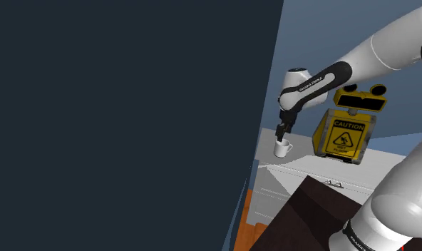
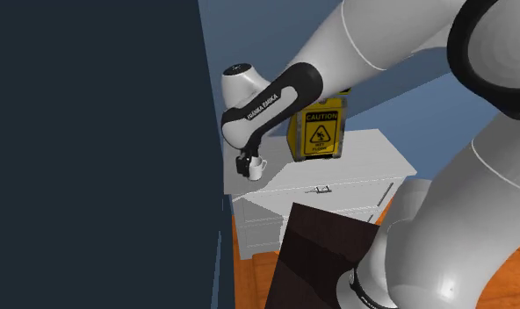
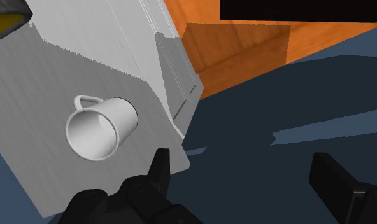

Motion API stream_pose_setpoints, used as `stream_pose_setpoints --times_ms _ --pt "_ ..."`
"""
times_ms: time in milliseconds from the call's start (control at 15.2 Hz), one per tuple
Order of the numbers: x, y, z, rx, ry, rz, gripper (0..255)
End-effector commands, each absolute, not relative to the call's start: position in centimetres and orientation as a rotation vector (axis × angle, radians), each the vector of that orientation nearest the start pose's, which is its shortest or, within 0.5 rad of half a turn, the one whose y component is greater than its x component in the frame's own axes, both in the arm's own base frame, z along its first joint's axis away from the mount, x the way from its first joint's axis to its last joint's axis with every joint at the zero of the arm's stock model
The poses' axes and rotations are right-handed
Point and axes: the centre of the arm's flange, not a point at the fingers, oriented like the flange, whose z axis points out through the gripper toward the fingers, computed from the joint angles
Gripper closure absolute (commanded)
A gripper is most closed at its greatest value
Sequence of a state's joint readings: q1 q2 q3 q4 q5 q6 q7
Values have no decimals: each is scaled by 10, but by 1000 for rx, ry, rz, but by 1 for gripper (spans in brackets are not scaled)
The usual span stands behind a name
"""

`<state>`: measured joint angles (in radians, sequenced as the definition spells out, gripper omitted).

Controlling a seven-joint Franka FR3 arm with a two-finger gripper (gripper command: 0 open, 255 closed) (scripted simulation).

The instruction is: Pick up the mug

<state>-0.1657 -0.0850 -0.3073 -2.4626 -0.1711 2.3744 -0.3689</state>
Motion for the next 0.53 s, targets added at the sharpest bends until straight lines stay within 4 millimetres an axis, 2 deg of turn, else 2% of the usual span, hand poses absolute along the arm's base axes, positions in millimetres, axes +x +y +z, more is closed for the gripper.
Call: stream_pose_setpoints --times_ms 0,462 --pt "423 -232 307 -3222 -16 61 0" --pt "447 -294 243 -3216 43 38 0"
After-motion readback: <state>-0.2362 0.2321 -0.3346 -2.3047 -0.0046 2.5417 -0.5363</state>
